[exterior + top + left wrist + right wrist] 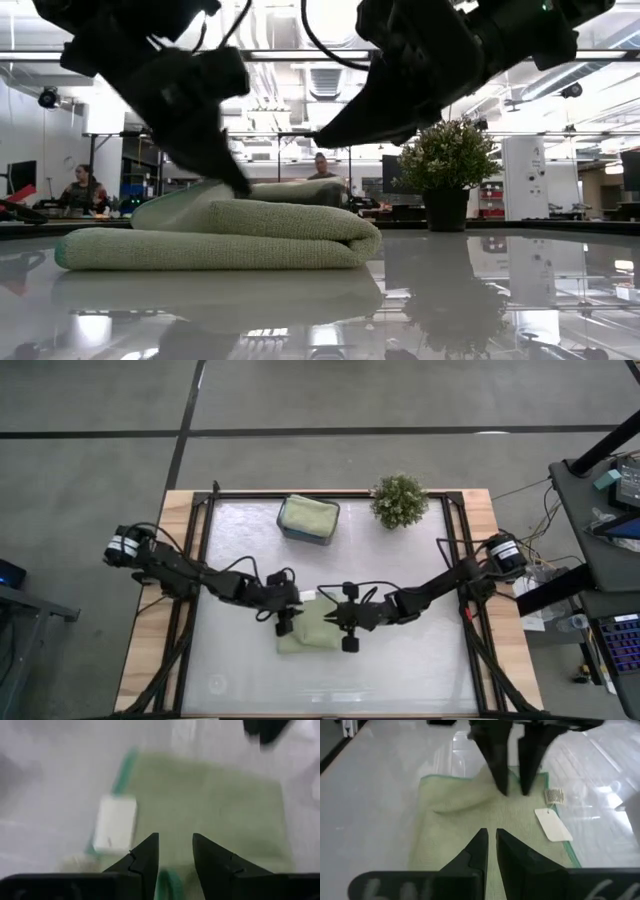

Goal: Fold microfiber towels
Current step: Fold the green microfiber towel

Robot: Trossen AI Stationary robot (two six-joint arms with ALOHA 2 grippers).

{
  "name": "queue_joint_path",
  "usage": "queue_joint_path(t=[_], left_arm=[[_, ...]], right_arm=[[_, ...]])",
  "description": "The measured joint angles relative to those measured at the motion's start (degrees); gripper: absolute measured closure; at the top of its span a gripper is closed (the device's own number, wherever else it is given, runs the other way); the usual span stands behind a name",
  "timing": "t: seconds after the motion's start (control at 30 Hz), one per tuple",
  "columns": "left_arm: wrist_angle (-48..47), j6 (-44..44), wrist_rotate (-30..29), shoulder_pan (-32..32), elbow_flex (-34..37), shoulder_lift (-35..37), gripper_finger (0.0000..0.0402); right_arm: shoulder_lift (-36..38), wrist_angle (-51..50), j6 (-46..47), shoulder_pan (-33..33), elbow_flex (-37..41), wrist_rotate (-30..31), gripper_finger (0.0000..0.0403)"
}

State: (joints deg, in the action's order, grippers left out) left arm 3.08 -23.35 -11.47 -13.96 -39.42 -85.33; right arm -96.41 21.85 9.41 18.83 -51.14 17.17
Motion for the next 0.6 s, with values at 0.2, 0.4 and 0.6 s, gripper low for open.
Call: queue_joint_path(t=[0.2,0.4,0.6], left_arm=[[-4.5,-4.8,12.2,-0.4,0.2,0.8,0.0297],[-6.0,-6.3,18.3,-2.1,-0.1,2.6,0.0297],[-6.1,-7.6,17.1,-4.3,-0.4,6.4,0.0297]], right_arm=[[-1.3,0.0,1.1,0.0,0.3,0.0,0.0374],[-1.6,-0.2,3.1,0.0,0.3,-4.5,0.0358],[-1.6,-0.3,2.1,1.2,-1.1,-9.2,0.0290]])
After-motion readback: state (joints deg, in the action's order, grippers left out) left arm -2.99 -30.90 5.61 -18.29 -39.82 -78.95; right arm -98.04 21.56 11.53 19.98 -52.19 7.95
